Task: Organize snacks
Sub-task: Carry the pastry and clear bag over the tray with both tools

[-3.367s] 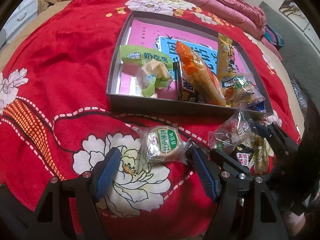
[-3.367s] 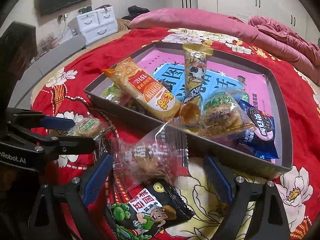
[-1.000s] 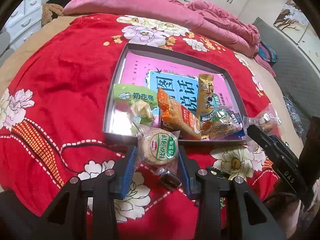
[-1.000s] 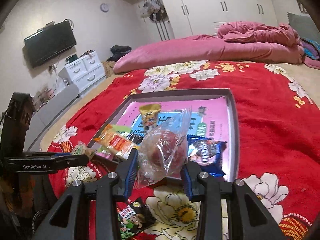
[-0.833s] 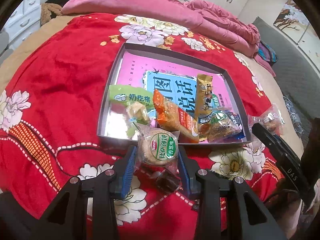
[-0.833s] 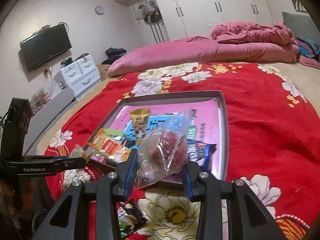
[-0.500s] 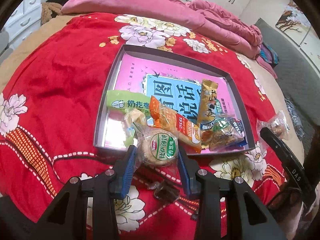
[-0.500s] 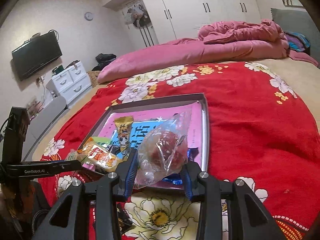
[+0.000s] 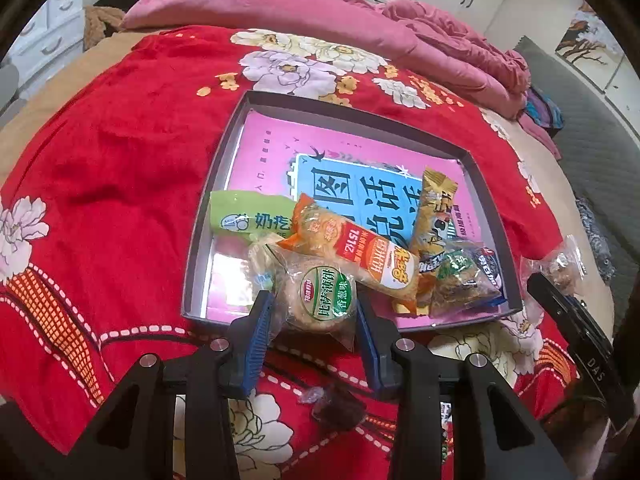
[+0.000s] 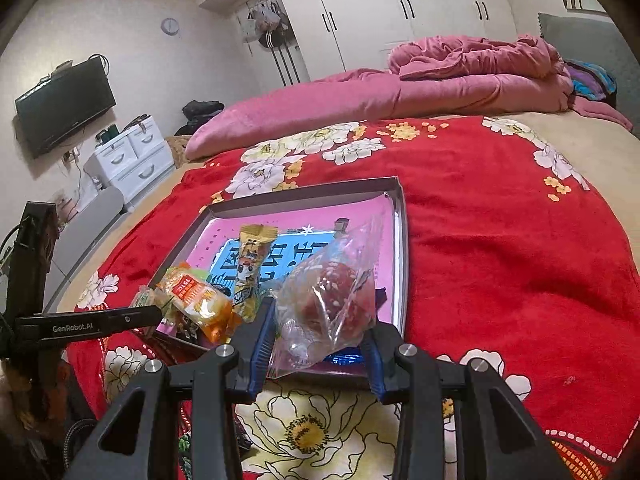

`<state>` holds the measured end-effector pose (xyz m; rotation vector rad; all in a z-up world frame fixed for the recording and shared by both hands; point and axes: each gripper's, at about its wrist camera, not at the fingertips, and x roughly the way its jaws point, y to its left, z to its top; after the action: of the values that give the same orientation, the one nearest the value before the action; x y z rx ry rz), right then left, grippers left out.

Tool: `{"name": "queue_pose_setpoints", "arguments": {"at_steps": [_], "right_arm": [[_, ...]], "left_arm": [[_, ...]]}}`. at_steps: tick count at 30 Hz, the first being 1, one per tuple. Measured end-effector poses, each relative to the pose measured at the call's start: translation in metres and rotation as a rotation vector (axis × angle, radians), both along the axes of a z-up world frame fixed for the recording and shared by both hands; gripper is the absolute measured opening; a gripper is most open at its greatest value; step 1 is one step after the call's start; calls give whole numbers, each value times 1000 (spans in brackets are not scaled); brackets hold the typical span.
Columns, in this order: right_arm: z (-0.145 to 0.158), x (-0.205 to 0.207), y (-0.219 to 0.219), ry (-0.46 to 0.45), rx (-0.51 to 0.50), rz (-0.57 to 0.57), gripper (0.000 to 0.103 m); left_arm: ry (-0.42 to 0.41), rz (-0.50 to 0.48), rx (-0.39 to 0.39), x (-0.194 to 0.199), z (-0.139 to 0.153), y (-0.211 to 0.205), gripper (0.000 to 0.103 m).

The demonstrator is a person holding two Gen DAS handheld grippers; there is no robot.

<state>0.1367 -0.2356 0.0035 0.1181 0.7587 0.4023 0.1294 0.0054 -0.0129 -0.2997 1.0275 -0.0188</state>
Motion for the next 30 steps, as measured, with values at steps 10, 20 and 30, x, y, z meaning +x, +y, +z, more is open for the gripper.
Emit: {"name": "queue_pose_setpoints", "arguments": {"at_steps": [10,20,30], "right_arm": [[-8,7,-1,22,-8,-17,40],[-15,14,0,36,-10,-27,41],[-24,25,-13,87,151,-41,41]], "left_arm": [[-4,15,8,6,-3,5,42],[-5,24,8,8,-4,7,42],[-7,24,2,10,-4,6,42]]}}
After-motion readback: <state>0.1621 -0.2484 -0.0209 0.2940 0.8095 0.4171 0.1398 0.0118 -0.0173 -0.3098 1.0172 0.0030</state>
